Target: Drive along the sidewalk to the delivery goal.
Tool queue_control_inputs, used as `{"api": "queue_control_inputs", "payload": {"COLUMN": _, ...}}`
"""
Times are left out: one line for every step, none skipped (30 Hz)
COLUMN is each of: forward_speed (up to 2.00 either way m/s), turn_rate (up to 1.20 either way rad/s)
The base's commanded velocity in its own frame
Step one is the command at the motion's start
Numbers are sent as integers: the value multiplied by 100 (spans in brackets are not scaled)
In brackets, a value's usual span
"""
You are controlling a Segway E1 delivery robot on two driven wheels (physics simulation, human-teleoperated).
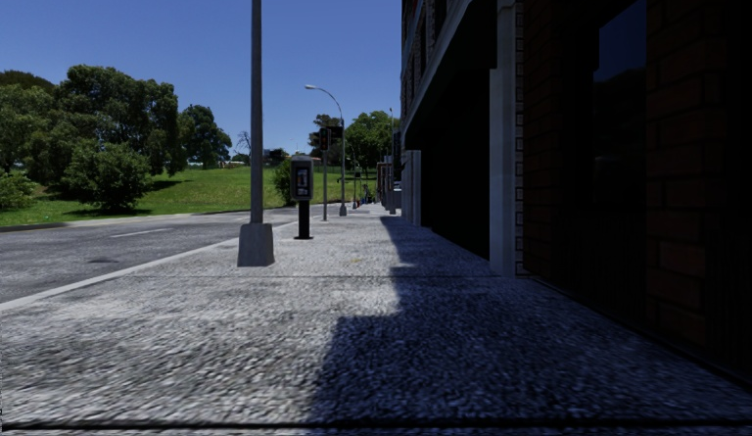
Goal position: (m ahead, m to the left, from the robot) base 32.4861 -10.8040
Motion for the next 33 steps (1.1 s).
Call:
{"api": "queue_control_inputs", "payload": {"forward_speed": 152, "turn_rate": 0}}
{"api": "queue_control_inputs", "payload": {"forward_speed": 153, "turn_rate": 0}}
{"api": "queue_control_inputs", "payload": {"forward_speed": 153, "turn_rate": 0}}
{"api": "queue_control_inputs", "payload": {"forward_speed": 154, "turn_rate": 0}}
{"api": "queue_control_inputs", "payload": {"forward_speed": 155, "turn_rate": 0}}
{"api": "queue_control_inputs", "payload": {"forward_speed": 155, "turn_rate": 0}}
{"api": "queue_control_inputs", "payload": {"forward_speed": 155, "turn_rate": 0}}
{"api": "queue_control_inputs", "payload": {"forward_speed": 155, "turn_rate": 0}}
{"api": "queue_control_inputs", "payload": {"forward_speed": 155, "turn_rate": 0}}
{"api": "queue_control_inputs", "payload": {"forward_speed": 155, "turn_rate": 0}}
{"api": "queue_control_inputs", "payload": {"forward_speed": 155, "turn_rate": 0}}
{"api": "queue_control_inputs", "payload": {"forward_speed": 155, "turn_rate": 0}}
{"api": "queue_control_inputs", "payload": {"forward_speed": 155, "turn_rate": 0}}
{"api": "queue_control_inputs", "payload": {"forward_speed": 155, "turn_rate": 0}}
{"api": "queue_control_inputs", "payload": {"forward_speed": 155, "turn_rate": 0}}
{"api": "queue_control_inputs", "payload": {"forward_speed": 156, "turn_rate": 0}}
{"api": "queue_control_inputs", "payload": {"forward_speed": 156, "turn_rate": 0}}
{"api": "queue_control_inputs", "payload": {"forward_speed": 156, "turn_rate": 0}}
{"api": "queue_control_inputs", "payload": {"forward_speed": 156, "turn_rate": 0}}
{"api": "queue_control_inputs", "payload": {"forward_speed": 156, "turn_rate": 0}}
{"api": "queue_control_inputs", "payload": {"forward_speed": 156, "turn_rate": 0}}
{"api": "queue_control_inputs", "payload": {"forward_speed": 156, "turn_rate": 0}}
{"api": "queue_control_inputs", "payload": {"forward_speed": 156, "turn_rate": 0}}
{"api": "queue_control_inputs", "payload": {"forward_speed": 156, "turn_rate": 0}}
{"api": "queue_control_inputs", "payload": {"forward_speed": 156, "turn_rate": 0}}
{"api": "queue_control_inputs", "payload": {"forward_speed": 156, "turn_rate": 0}}
{"api": "queue_control_inputs", "payload": {"forward_speed": 156, "turn_rate": 0}}
{"api": "queue_control_inputs", "payload": {"forward_speed": 156, "turn_rate": 0}}
{"api": "queue_control_inputs", "payload": {"forward_speed": 156, "turn_rate": 0}}
{"api": "queue_control_inputs", "payload": {"forward_speed": 158, "turn_rate": 0}}
{"api": "queue_control_inputs", "payload": {"forward_speed": 164, "turn_rate": 0}}
{"api": "queue_control_inputs", "payload": {"forward_speed": 164, "turn_rate": 0}}
{"api": "queue_control_inputs", "payload": {"forward_speed": 169, "turn_rate": 0}}
